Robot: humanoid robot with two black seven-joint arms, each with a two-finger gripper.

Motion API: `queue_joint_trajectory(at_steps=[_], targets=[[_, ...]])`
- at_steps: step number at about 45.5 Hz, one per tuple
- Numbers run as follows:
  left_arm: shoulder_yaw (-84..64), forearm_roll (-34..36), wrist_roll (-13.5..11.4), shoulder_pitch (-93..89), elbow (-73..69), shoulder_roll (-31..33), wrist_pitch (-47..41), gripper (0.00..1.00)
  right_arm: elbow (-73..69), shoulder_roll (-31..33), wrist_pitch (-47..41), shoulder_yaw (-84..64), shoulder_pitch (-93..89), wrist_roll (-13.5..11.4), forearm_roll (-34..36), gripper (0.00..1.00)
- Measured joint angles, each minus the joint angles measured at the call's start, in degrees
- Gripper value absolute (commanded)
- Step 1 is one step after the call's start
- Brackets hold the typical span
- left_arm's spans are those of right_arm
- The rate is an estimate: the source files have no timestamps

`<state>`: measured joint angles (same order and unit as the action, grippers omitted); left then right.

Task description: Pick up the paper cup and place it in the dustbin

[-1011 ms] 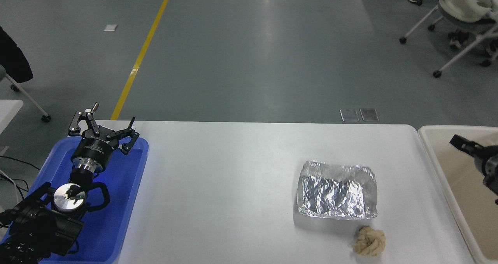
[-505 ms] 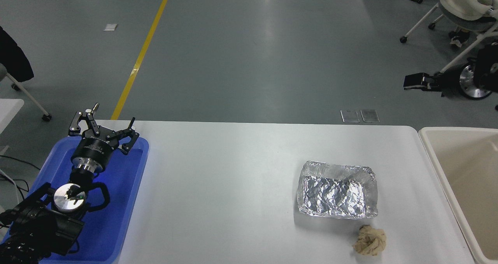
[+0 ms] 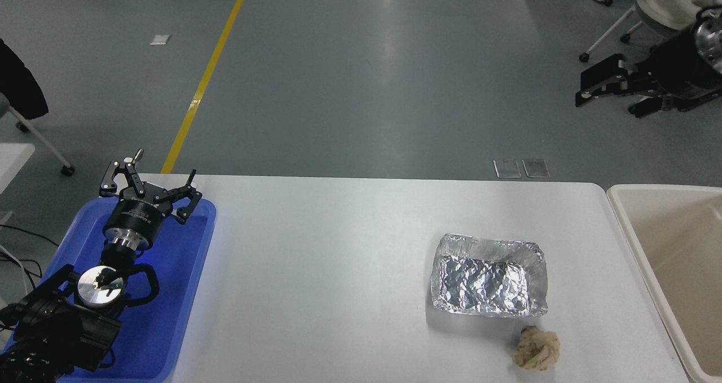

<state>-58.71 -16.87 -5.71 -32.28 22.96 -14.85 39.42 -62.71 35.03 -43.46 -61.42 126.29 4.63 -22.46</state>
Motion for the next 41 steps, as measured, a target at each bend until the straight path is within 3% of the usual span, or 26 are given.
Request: queue_joint_trajectory(at_steps=[18,41], targets=[[0.0,0.0,0.0,0.0,0.0,0.0,0.0,1.00,-8.0,-0.1,-1.3,-1.5,5.9,-0.1,-0.4,1.00],[0.0,0.0,-0.1,0.0,0.0,0.0,0.0,1.00,-10.3,-0.4,-1.5,-1.5,0.3,-0.1,-2.3,1.00]])
